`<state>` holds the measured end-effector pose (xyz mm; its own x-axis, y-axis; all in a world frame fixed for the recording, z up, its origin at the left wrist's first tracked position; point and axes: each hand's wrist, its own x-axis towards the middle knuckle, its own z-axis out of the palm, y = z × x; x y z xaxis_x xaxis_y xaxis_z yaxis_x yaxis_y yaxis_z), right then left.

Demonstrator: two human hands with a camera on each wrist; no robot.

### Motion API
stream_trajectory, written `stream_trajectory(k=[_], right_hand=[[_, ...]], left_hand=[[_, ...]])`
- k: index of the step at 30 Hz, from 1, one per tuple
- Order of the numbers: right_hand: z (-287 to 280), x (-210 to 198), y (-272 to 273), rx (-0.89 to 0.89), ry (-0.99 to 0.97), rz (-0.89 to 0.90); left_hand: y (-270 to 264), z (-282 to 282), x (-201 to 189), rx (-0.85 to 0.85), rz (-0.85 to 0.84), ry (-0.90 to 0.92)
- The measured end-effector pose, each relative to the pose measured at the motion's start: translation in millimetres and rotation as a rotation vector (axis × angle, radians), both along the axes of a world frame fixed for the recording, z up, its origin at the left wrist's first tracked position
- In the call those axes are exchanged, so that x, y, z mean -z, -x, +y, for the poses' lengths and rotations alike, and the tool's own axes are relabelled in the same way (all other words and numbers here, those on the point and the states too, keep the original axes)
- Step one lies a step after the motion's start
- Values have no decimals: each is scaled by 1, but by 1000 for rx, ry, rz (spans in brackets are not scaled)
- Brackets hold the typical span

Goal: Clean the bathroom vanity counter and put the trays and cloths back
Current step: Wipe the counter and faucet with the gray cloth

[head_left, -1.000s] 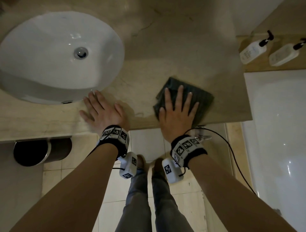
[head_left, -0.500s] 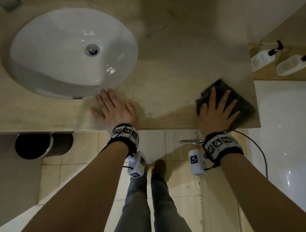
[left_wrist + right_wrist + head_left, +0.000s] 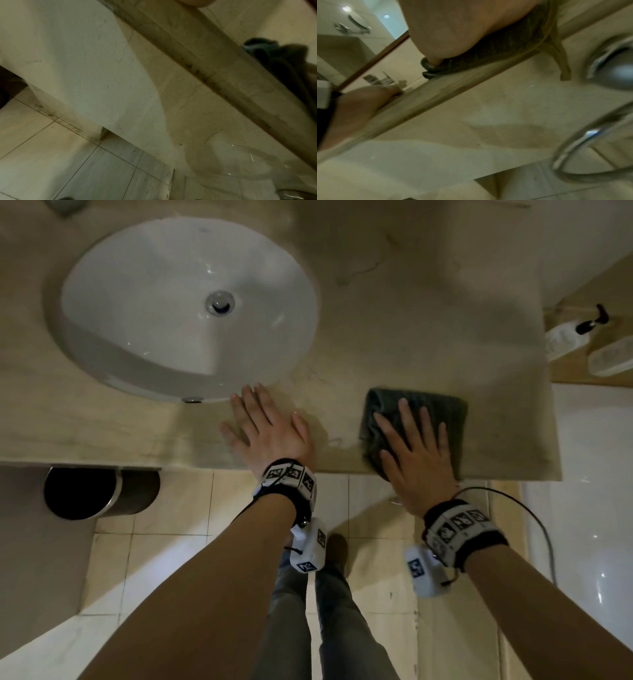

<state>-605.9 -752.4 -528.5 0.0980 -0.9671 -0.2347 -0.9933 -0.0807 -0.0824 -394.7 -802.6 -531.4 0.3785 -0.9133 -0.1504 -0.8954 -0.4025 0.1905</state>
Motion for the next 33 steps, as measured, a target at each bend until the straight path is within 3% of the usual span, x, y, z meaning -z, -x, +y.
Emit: stream_trajectory(k=[6,11,18,21,24,28,33], right_hand=[[-2,0,73,438,25,80],[-31,4,34,722,51,56],[-66,4,-34,380,14,-38],[-64,-2,-10,209,-23,-54],[-67,-4,48,-7,-54,-34],[-89,-4,116,174,-27,-24],[-101,-2,111,365,-6,5]], left_hand=[[-1,0,-1,10,26,-13],[1,-2,0,0,10,-45],[-1,-2,4,-9,5,-51],[0,-4,0,0,1,-122],[4,-8,-13,-26,56,-157],[28,-30,-32,118,54,-118],[74,-62,-29,496,42,-123]])
